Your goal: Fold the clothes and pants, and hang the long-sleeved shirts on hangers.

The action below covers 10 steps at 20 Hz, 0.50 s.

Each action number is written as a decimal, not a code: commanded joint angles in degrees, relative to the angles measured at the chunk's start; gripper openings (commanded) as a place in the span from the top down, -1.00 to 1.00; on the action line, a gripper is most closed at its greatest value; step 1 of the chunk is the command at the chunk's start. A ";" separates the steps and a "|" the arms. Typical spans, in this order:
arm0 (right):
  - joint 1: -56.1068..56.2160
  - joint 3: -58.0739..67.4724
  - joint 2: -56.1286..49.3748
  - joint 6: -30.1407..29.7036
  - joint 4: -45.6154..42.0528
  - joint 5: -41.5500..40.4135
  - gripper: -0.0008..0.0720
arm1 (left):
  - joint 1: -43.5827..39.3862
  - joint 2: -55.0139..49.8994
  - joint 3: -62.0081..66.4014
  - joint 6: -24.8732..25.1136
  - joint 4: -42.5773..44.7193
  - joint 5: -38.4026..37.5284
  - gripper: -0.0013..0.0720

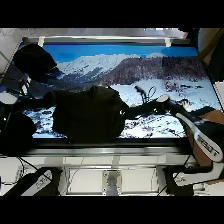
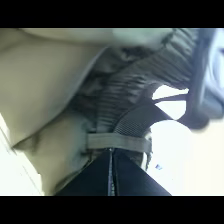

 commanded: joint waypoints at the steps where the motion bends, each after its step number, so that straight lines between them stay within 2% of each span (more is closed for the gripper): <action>1: -5.38 5.03 10.32 6.25 -8.22 0.66 0.93 | 1.20 0.02 6.71 0.02 0.83 -1.31 0.94; 5: -5.29 14.43 19.61 11.80 -14.25 0.83 0.93 | 0.15 -0.20 13.31 1.46 1.70 -1.73 0.94; 10: -0.17 15.65 13.81 18.95 -18.99 8.07 0.92 | -4.61 -7.37 12.94 1.53 8.17 -5.77 0.93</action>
